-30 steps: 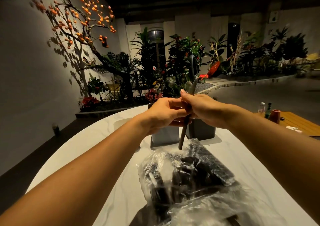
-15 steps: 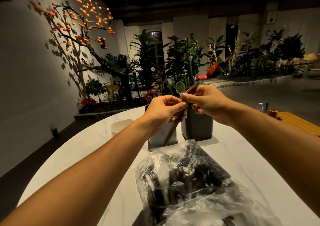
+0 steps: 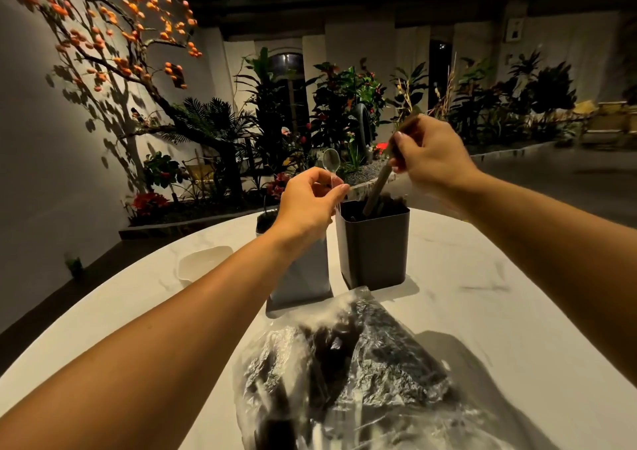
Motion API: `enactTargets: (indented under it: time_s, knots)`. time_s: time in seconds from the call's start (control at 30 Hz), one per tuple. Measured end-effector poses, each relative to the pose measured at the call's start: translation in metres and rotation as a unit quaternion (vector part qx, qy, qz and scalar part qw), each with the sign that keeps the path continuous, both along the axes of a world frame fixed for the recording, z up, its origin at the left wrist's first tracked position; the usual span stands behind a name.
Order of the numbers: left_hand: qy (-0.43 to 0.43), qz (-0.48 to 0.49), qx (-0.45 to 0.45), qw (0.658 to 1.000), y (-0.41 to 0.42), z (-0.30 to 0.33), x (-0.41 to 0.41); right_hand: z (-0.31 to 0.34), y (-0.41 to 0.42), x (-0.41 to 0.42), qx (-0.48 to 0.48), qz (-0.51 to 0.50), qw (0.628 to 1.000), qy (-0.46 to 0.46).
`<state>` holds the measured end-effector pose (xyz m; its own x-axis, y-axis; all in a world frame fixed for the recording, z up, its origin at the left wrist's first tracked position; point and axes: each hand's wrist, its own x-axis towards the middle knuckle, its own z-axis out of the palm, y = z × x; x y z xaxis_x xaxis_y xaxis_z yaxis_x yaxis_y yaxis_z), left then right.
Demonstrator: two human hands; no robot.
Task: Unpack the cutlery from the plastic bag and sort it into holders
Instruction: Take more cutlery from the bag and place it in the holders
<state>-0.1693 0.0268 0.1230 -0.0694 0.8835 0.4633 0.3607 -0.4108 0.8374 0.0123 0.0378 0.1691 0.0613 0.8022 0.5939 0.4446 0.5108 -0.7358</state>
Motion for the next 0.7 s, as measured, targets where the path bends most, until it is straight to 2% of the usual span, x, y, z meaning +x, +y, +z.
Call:
enactTargets:
  time_s: [0.2, 0.4, 0.5, 0.53, 0.6, 0.7]
  knots:
    - [0.016, -0.014, -0.015, 1.000, 0.023, -0.008, -0.005, -0.001, 0.034, -0.005, 0.017, -0.035, 0.998, -0.050]
    - [0.042, -0.019, -0.031, 0.998, 0.030, -0.018, -0.018, -0.028, 0.063, -0.022, -0.091, -0.067, 0.979, -0.170]
    - [0.057, -0.025, -0.029, 0.998, 0.029, -0.018, -0.026, -0.027, 0.059, -0.030, -0.016, -0.090, 0.986, -0.141]
    - [0.061, -0.028, -0.029, 0.997, 0.028, -0.017, -0.030, -0.023, 0.053, -0.036, -0.010, -0.050, 0.992, -0.116]
    - [0.074, -0.036, -0.033, 0.996, 0.023, -0.014, -0.039, -0.016, 0.037, -0.052, -0.065, 0.090, 0.991, -0.075]
    - [0.075, -0.061, -0.044, 0.994, 0.011, -0.009, -0.057, -0.011, 0.016, -0.084, -0.109, 0.208, 0.966, -0.107]
